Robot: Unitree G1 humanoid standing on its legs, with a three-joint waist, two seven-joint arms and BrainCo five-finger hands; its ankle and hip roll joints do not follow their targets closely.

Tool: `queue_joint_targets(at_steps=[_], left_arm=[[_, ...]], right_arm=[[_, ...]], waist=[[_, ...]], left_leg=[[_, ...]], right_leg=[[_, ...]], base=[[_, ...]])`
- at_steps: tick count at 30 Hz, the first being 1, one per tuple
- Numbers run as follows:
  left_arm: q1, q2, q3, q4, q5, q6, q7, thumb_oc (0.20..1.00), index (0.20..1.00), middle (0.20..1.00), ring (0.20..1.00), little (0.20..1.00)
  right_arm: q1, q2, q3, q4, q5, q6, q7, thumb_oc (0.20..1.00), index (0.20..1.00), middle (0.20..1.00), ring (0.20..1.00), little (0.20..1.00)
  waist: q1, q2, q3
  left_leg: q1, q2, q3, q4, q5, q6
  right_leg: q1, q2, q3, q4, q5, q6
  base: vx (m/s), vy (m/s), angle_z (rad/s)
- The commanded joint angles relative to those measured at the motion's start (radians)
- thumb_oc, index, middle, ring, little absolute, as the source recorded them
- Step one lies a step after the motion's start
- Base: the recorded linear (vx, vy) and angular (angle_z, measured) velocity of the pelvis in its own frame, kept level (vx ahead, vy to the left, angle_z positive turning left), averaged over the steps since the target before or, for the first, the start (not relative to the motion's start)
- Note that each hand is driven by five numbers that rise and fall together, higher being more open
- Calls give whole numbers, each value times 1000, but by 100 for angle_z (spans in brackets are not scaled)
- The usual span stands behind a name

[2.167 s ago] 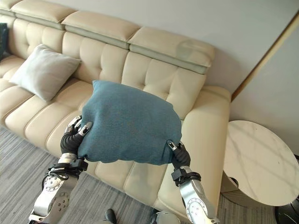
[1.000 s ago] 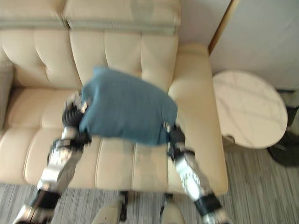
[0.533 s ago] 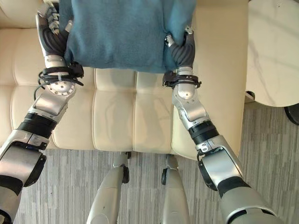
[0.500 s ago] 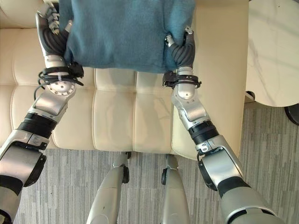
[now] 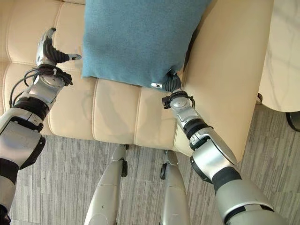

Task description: Pick up all the scattered cushions and arrange them neatly on the sofa.

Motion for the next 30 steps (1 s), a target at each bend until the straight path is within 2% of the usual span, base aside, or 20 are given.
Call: queue_joint_targets(at_steps=[1,2,3,5,6,7,13,16,19,22,23,24,26,28,30], left_arm=[[228,-50,180,-20,-256,-64,-102,1000,1000,1000,1000,1000],[234,-51,182,-23,-256,-63,-101,1000,1000,1000,1000,1000],[577,-129,310,-153,-300,-65,-156,1000,1000,1000,1000,1000],[771,-215,356,-234,-310,-57,-175,1000,1000,1000,1000,1000],[775,-215,357,-236,-310,-56,-174,1000,1000,1000,1000,1000],[883,-270,364,-261,-274,-43,-195,1000,1000,1000,1000,1000],[1089,-324,348,-410,-212,-7,-252,1000,1000,1000,1000,1000],[1158,-327,338,-513,-201,6,-270,1000,1000,1000,1000,1000],[1198,-318,344,-587,-183,12,-271,1000,1000,1000,1000,1000],[1200,-308,335,-618,-156,16,-267,1000,1000,1000,1000,1000],[1196,-296,334,-633,-125,19,-265,1000,1000,1000,1000,1000],[1202,-287,339,-652,-107,22,-266,1000,1000,1000,1000,1000],[1214,-285,351,-667,-95,27,-269,1000,1000,1000,1000,1000],[1237,-295,370,-671,-104,32,-268,1000,1000,1000,1000,1000],[1254,-305,381,-671,-113,35,-260,1000,1000,1000,1000,1000]], right_arm=[[163,59,-146,-53,119,-23,30,1000,1000,1000,1000,1000],[168,60,-144,-56,118,-22,29,1000,1000,1000,1000,1000],[421,102,-245,-172,146,-28,70,1000,1000,1000,1000,1000],[590,137,-283,-243,149,-28,110,1000,1000,1000,1000,1000],[594,137,-282,-245,149,-27,109,1000,1000,1000,1000,1000],[700,148,-302,-267,126,-13,131,1000,1000,1000,1000,1000],[950,112,-360,-371,45,26,200,1000,1000,1000,1000,1000],[1012,114,-386,-398,28,31,210,1000,1000,1000,1000,1000],[1022,108,-391,-429,-22,35,200,1000,1000,1000,1000,1000],[1020,100,-390,-442,-58,31,186,1000,1000,1000,1000,1000],[1018,81,-384,-451,-107,25,174,1000,1000,1000,1000,1000],[1025,74,-385,-461,-131,24,170,1000,1000,1000,1000,1000],[1037,66,-387,-472,-154,25,169,1000,1000,1000,1000,1000],[1058,73,-383,-478,-148,36,180,1000,1000,1000,1000,1000],[1066,76,-367,-495,-152,44,186,1000,1000,1000,1000,1000]], waist=[[17,-22,-54],[16,-21,-56],[-1,-20,-101],[-14,-24,-137],[-15,-24,-138],[-29,-27,-173],[-70,-38,-264],[-88,-34,-283],[-95,-31,-283],[-92,-19,-268],[-91,1,-255],[-88,11,-261],[-82,23,-283],[-73,21,-312],[-55,17,-320]], left_leg=[[44,-34,-35,73,-197,-3],[46,-34,-35,72,-197,-4],[130,-36,-25,48,-212,7],[187,-38,-17,26,-219,16],[188,-38,-17,25,-219,16],[239,-41,-8,2,-225,24],[365,-46,14,-50,-238,43],[417,-50,33,-70,-249,53],[466,-41,78,-89,-249,58],[481,-25,98,-91,-239,60],[488,-11,111,-88,-226,62],[490,-6,118,-88,-218,66],[495,-2,129,-94,-210,67],[493,-6,140,-87,-199,65],[480,-2,160,-76,-189,59]], right_leg=[[135,-65,-5,-39,-132,49],[137,-65,-5,-40,-132,49],[209,-67,-11,-63,-124,51],[254,-68,-15,-77,-117,56],[255,-68,-16,-77,-117,56],[293,-68,-17,-91,-106,63],[383,-72,-9,-111,-79,85],[404,-72,10,-104,-71,93],[401,-70,19,-87,-23,107],[404,-57,5,-44,-45,104],[424,-29,10,31,-116,85],[442,-17,14,76,-156,74],[474,3,23,128,-200,61],[538,39,55,172,-240,54],[578,53,44,123,-261,38]], base=[[74,127,-19],[170,245,-24],[172,212,-24],[159,178,-15],[135,142,-7],[129,145,0],[77,117,-12],[-2,87,-17],[-67,38,-39],[-127,7,-58],[-186,15,-63],[-207,13,-73],[-92,-35,-48],[-159,-165,-14],[-197,-238,-40]])
